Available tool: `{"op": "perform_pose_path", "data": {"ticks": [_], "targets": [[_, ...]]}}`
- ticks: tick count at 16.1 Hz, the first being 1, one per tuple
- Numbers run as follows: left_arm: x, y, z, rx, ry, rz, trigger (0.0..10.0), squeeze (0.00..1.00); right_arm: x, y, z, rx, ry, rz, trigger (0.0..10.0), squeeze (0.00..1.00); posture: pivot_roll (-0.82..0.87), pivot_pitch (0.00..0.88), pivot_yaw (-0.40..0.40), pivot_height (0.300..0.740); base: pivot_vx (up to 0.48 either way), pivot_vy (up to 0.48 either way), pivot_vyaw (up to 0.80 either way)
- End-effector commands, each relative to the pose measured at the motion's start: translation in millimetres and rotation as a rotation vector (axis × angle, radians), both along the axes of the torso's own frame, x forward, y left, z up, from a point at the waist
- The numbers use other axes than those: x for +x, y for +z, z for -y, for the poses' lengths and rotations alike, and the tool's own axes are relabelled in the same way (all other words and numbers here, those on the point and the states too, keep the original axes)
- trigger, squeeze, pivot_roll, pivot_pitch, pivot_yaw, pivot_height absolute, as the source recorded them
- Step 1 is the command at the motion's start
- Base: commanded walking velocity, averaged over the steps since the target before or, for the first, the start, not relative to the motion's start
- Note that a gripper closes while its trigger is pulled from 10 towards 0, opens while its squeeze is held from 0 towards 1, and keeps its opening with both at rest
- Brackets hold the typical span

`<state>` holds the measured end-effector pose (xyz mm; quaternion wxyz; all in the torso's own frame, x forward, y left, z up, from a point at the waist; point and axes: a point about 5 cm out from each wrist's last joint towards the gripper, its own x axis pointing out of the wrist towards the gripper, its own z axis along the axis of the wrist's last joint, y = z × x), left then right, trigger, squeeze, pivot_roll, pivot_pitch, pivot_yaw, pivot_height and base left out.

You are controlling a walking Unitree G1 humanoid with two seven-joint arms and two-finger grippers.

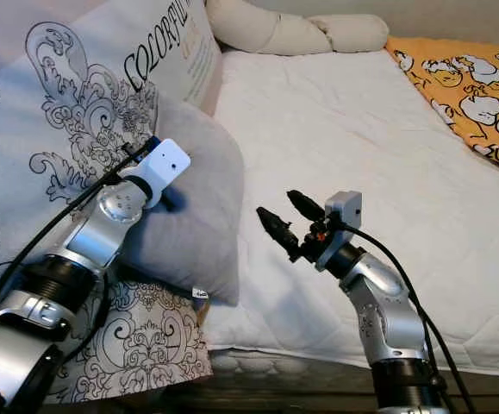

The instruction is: Clean up the room

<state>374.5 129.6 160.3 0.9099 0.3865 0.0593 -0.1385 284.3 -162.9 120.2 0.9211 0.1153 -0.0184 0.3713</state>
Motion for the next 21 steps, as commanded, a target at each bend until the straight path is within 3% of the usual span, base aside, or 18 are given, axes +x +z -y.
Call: {"op": "perform_pose_path", "data": {"ticks": [1,3,4,6,7,9,13,14,17,21], "targets": [[0.0,7.0,-8.0,-0.003,0.01,0.018,10.0,1.0,-3.3,1.5,-3.0,0.015,0.035,-0.001,10.0,1.0,-0.08,0.0,0.033,0.74,0.0,0.0,0.0],[-3.6,10.8,-7.4,-0.115,-0.01,0.013,10.0,1.0,-4.9,-1.6,-2.0,0.006,0.017,-0.016,10.0,1.0,-0.08,0.0,0.04,0.74,0.0,0.0,0.0],[-4.6,12.1,-6.5,-0.132,-0.022,0.02,10.0,1.0,-5.2,-1.8,-1.7,0.008,0.013,-0.017,10.0,1.0,-0.08,0.0,0.041,0.74,0.0,0.0,0.0],[-12.1,23.4,3.7,-0.341,-0.11,0.051,10.0,1.0,-5.5,0.3,0.6,0.017,-0.044,-0.006,10.0,1.0,-0.08,0.0,0.048,0.74,0.0,0.0,0.0],[-24.4,36.9,12.9,-0.555,-0.226,0.097,10.0,1.0,-5.5,6.1,1.7,0.043,-0.125,0.015,10.0,1.0,-0.09,0.0,0.056,0.74,0.0,0.0,0.0],[-44.5,38.1,9.2,-0.773,-0.238,0.082,10.0,1.0,-13.4,7.4,0.1,0.039,-0.192,0.017,10.0,1.0,-0.09,0.0,0.048,0.74,0.0,0.0,0.0],[-68.7,26.3,-11.7,-0.771,-0.133,0.09,10.0,1.0,-18.7,-8.1,17.2,0.013,-0.462,-0.094,10.0,1.0,-0.05,0.0,0.0,0.74,0.0,-0.304,0.0],[-75.1,22.8,-19.4,-0.776,-0.094,0.094,10.0,1.0,-20.1,-12.7,20.4,-0.002,-0.523,-0.128,10.0,0.0,-0.03,0.0,-0.014,0.74,0.0,-0.48,0.0],[-87.7,1.6,-52.3,-0.72,0.105,0.072,10.0,1.0,-15.5,-12.1,27.0,-0.057,-0.671,-0.154,10.0,0.0,-0.03,0.0,-0.018,0.74,0.0,-0.48,0.0],[-98.2,-19.0,-68.8,-0.649,0.216,0.031,10.0,1.0,-14.3,-6.2,20.3,-0.092,-0.694,-0.139,10.0,0.0,-0.03,0.0,-0.022,0.74,0.0,-0.48,0.0]]}}
